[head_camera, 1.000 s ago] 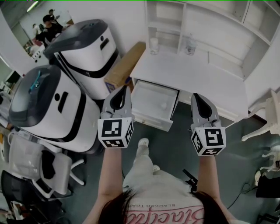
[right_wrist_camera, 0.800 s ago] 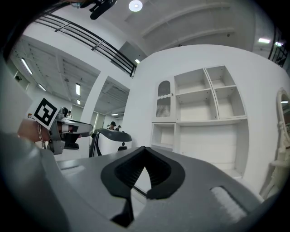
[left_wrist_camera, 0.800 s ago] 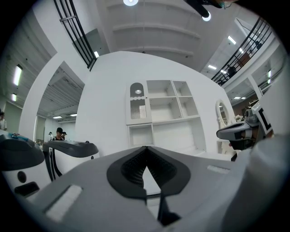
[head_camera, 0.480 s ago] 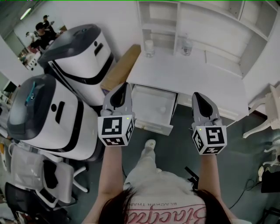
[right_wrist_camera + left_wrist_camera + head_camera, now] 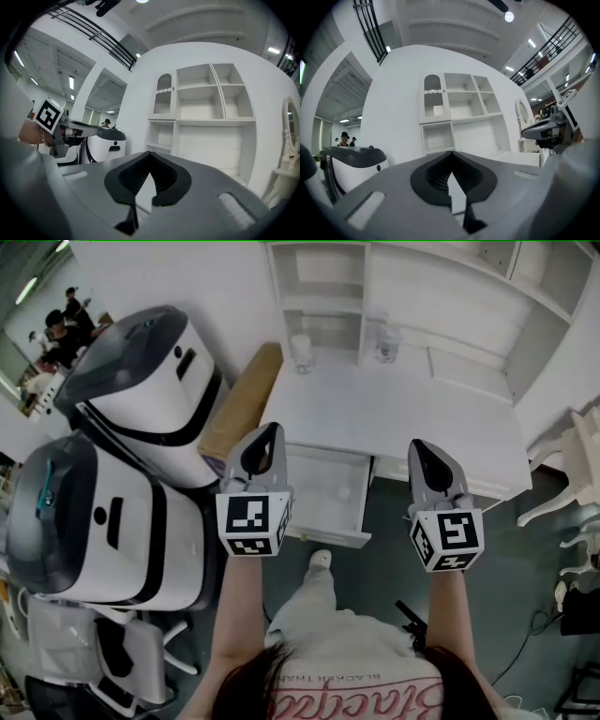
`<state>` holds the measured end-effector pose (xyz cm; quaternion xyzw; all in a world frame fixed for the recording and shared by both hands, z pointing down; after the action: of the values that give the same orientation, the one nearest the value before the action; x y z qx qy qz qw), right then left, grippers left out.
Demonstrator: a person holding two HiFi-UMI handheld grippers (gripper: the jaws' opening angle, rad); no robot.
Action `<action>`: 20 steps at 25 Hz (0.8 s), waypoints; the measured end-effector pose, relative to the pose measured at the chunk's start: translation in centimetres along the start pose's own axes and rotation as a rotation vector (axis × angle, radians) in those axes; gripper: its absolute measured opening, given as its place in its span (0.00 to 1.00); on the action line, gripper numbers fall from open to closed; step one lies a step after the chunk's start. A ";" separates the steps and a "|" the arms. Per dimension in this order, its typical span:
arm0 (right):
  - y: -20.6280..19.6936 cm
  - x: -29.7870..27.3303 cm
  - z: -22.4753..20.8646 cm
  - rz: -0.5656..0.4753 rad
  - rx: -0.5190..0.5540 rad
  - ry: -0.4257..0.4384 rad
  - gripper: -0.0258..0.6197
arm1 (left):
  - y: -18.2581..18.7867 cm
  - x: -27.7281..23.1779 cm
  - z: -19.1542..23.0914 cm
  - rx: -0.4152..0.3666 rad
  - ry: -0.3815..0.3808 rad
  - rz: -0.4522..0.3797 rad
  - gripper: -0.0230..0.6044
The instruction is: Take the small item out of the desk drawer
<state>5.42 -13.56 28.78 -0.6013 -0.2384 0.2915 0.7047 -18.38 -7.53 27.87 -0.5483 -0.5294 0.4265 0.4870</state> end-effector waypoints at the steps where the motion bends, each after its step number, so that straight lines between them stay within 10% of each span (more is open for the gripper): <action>1: -0.2 -0.7 -0.3 0.008 -0.001 -0.007 0.04 | -0.2 -0.9 0.1 0.006 -0.011 0.001 0.06; 20: -3.0 -10.6 -4.3 0.123 -0.039 -0.137 0.04 | -3.7 -14.3 2.9 0.074 -0.174 0.059 0.06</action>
<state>1.16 -24.31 31.16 -0.6071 -0.2544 0.3698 0.6557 -22.88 -21.64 30.35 -0.5062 -0.5372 0.5059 0.4464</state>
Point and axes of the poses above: the fingertips, and each gripper's own axes: x backward along the fingers, z to its left, y out of its top, the point moved 4 cm from there along x, backward along the fingers, and after that the axes turned 4 degrees about y, right-handed, at the moved point
